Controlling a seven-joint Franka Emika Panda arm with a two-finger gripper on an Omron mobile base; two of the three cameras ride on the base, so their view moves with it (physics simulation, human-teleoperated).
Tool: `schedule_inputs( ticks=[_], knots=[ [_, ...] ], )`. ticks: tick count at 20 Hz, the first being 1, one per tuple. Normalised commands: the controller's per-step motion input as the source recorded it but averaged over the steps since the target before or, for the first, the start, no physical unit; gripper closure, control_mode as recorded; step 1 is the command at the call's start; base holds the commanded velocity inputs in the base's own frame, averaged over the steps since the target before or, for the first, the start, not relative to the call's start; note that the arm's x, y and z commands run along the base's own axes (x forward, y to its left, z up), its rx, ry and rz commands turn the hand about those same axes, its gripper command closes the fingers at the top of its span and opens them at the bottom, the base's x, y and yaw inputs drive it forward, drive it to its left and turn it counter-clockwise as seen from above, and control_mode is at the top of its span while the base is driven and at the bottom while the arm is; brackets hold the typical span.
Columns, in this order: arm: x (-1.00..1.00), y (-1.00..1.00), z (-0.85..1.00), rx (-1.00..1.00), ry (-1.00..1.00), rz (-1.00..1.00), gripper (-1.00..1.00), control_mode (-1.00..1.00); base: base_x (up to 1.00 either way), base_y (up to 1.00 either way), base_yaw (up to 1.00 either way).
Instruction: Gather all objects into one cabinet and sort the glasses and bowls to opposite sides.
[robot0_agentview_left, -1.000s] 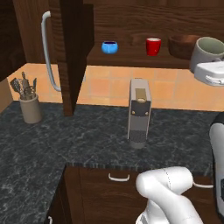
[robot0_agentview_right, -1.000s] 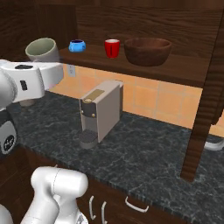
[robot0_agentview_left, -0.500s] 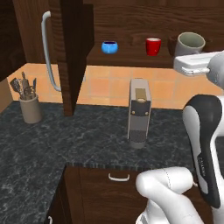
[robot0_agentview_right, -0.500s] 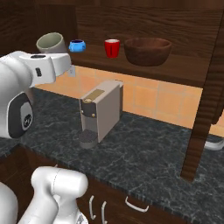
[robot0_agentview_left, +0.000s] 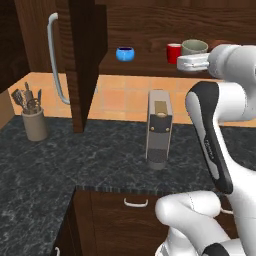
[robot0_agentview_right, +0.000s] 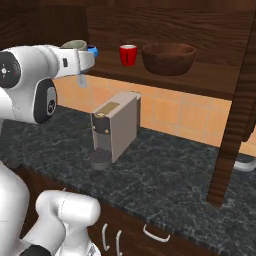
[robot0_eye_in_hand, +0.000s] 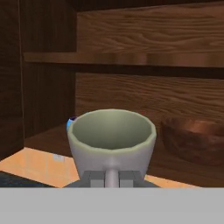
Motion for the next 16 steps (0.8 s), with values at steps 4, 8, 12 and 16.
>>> schedule_inputs(
  ticks=[4,8,12,16],
  knots=[
    [0.86,0.05,-0.02,0.0,0.03,0.0,1.0,-1.0,0.0,0.0,0.0],
    [0.78,0.08,-0.18,0.0,-0.03,0.0,1.0,-1.0,0.0,0.0,0.0],
    [0.66,0.12,-0.23,0.0,-0.01,-0.01,1.0,-1.0,0.0,0.0,0.0],
    [0.61,0.11,-0.13,0.0,0.0,-0.01,1.0,-1.0,0.0,0.0,0.0]
  ],
)
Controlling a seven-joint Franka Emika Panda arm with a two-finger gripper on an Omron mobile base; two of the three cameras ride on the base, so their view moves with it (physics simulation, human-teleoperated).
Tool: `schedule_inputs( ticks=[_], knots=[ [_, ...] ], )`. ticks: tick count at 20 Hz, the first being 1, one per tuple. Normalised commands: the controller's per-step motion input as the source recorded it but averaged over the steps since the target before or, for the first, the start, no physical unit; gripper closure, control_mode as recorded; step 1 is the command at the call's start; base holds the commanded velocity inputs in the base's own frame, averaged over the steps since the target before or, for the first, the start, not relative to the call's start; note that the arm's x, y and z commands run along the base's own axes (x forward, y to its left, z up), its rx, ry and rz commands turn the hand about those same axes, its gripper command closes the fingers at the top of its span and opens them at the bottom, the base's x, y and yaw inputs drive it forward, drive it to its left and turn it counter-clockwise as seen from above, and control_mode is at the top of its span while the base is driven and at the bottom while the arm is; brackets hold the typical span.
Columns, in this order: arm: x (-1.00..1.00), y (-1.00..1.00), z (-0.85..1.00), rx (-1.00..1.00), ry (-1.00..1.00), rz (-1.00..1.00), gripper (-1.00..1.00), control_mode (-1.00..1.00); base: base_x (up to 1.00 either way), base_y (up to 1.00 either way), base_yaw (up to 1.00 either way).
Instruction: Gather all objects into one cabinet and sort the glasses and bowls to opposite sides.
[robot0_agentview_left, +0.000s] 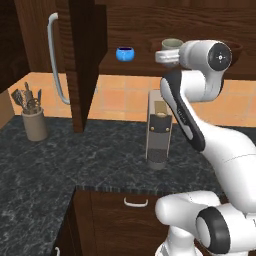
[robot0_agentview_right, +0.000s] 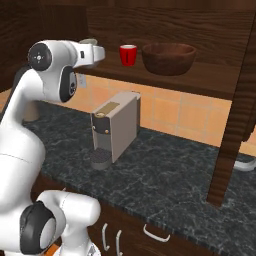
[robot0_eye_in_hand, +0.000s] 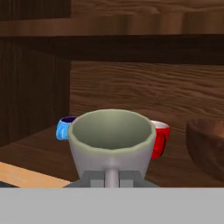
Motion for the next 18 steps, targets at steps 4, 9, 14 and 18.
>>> schedule_inputs(
  ticks=[4,9,14,18],
  knots=[
    [0.6,0.11,-0.01,0.01,0.0,-0.02,1.0,-1.0,0.0,0.0,0.0],
    [0.49,0.06,0.0,0.03,0.0,0.0,1.0,-1.0,0.0,0.0,0.0],
    [0.22,0.02,-0.29,0.06,0.06,0.0,1.0,-1.0,0.0,0.0,0.0],
    [0.19,0.0,-0.28,0.05,0.04,0.0,1.0,-1.0,0.0,0.0,0.0]
  ],
)
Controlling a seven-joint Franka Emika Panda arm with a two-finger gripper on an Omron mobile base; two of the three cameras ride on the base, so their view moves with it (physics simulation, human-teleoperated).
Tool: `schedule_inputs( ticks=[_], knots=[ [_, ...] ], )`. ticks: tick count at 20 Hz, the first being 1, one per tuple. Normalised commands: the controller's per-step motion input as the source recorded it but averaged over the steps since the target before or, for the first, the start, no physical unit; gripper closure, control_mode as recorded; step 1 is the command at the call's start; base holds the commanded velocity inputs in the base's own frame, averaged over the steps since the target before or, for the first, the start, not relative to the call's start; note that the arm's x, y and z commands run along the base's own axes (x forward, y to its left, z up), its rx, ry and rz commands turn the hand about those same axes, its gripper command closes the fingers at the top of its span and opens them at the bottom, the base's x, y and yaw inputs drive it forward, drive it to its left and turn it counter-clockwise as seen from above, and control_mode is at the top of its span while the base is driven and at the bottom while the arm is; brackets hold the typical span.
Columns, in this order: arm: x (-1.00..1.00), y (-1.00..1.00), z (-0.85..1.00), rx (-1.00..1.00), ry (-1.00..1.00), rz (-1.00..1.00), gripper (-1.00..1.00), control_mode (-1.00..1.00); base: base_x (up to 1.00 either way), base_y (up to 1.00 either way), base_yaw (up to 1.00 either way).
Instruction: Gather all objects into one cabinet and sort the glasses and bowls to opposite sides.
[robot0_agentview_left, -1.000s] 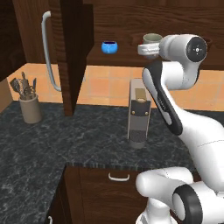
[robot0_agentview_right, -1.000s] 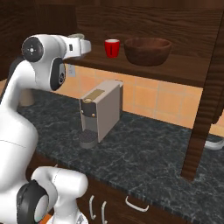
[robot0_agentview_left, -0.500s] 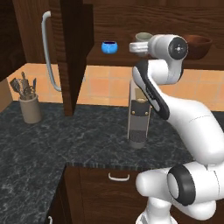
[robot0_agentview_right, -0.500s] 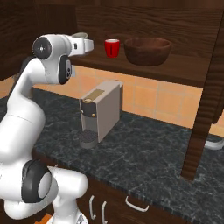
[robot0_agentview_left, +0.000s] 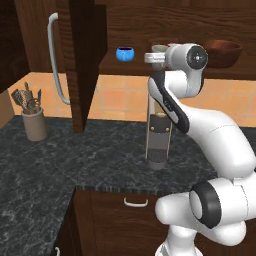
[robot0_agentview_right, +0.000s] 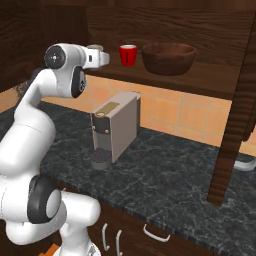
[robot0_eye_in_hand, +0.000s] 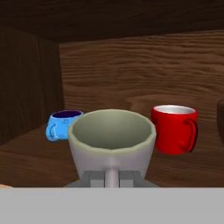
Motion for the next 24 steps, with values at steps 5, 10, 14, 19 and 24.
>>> schedule_inputs(
  ticks=[5,10,14,19,24],
  knots=[
    [0.33,0.0,-0.14,0.0,0.0,0.0,1.0,-1.0,0.0,0.0,0.0],
    [0.42,0.0,-0.12,0.0,0.0,0.0,1.0,-1.0,0.0,0.0,0.0],
    [0.54,0.0,-0.08,0.0,0.0,0.0,1.0,-1.0,0.0,0.0,0.0],
    [0.45,0.04,0.0,0.0,0.0,0.0,1.0,-1.0,0.0,0.0,0.0],
    [0.45,0.09,-0.17,0.0,0.0,0.0,1.0,-1.0,0.0,0.0,0.0]
  ],
)
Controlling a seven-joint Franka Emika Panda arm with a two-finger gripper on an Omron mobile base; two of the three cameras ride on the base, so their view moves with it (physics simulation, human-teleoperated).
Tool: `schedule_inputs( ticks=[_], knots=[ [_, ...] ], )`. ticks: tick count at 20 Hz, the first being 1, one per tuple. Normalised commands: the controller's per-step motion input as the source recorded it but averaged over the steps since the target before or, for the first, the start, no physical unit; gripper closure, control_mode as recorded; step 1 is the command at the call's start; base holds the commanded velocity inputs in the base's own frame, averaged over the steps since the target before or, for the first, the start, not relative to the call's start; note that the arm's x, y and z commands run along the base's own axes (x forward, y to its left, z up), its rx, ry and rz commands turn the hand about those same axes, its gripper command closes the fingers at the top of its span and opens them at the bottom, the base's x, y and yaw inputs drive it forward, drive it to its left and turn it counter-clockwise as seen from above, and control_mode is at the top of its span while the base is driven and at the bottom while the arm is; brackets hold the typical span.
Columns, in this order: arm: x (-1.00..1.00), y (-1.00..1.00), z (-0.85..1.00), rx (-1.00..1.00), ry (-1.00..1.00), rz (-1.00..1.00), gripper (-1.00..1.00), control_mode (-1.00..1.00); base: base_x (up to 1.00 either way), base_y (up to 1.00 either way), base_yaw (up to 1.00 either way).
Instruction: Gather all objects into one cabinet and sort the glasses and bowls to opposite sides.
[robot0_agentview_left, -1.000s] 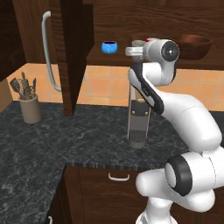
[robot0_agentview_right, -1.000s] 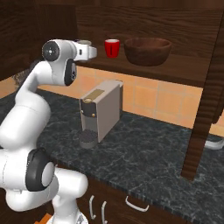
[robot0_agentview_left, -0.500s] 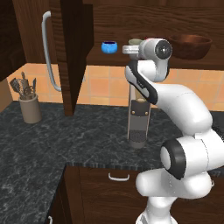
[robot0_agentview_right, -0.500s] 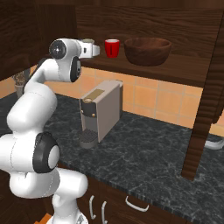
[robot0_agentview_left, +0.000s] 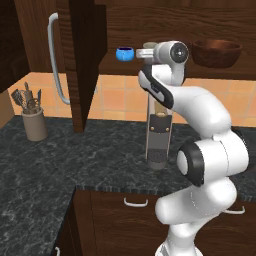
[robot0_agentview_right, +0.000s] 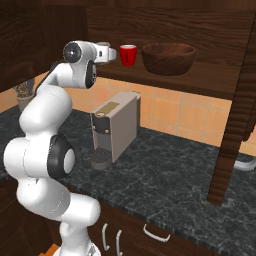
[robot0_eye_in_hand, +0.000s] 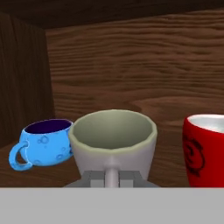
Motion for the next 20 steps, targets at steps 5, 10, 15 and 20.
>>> schedule_inputs(
  ticks=[5,10,15,20],
  knots=[
    [0.35,0.08,-0.27,0.0,0.0,0.0,1.0,-1.0,0.0,0.0,0.0],
    [0.52,0.0,-0.41,0.0,-0.04,0.0,1.0,-1.0,0.0,0.0,0.0],
    [0.45,0.0,-0.46,0.0,-0.05,0.0,-1.0,-1.0,0.0,0.0,0.0],
    [0.14,-0.02,-0.13,0.02,-0.02,0.0,-1.0,-1.0,0.0,0.0,0.0]
  ],
)
